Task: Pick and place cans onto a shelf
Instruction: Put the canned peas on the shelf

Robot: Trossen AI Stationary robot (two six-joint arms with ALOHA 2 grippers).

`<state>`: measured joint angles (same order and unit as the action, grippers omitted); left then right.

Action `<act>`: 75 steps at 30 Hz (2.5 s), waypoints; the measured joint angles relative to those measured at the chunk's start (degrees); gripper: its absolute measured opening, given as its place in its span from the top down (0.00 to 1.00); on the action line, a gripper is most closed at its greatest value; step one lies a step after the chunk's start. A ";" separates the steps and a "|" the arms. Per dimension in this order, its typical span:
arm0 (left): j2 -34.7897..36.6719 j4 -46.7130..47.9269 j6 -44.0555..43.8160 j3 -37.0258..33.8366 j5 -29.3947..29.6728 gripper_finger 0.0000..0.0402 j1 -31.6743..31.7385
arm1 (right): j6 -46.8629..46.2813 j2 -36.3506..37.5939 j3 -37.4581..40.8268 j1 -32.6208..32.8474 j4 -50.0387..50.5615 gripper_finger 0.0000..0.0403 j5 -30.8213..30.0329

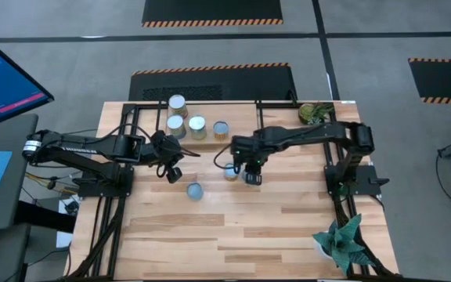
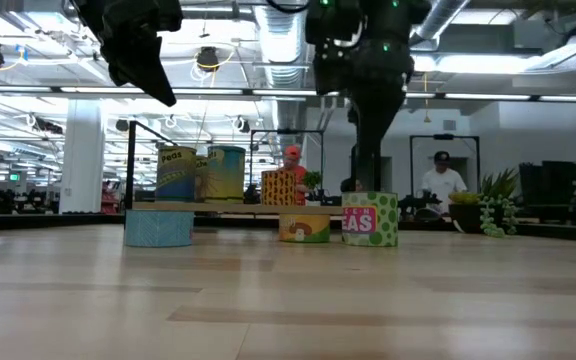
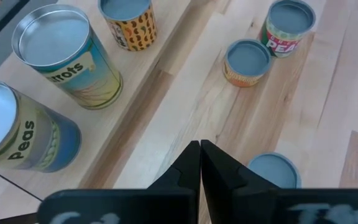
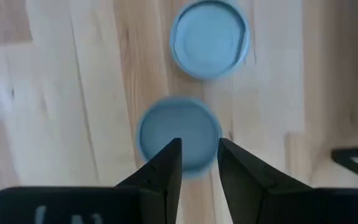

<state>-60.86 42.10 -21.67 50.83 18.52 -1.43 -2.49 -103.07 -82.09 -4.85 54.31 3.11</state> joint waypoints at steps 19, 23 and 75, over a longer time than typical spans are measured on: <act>0.00 0.01 -1.41 0.00 -0.17 1.00 0.00 | -0.87 -4.78 7.09 -2.16 -10.02 0.69 0.70; 0.02 0.01 -1.42 0.00 -0.16 1.00 0.01 | -2.20 -4.98 6.26 -2.44 -9.54 0.83 1.58; 0.02 0.03 1.51 -0.02 1.29 1.00 0.13 | 0.52 -30.50 -51.78 -29.15 3.79 0.99 -2.95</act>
<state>-60.84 42.13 -20.16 50.81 19.81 -1.30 -1.97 -133.57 -133.86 -34.00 58.11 0.16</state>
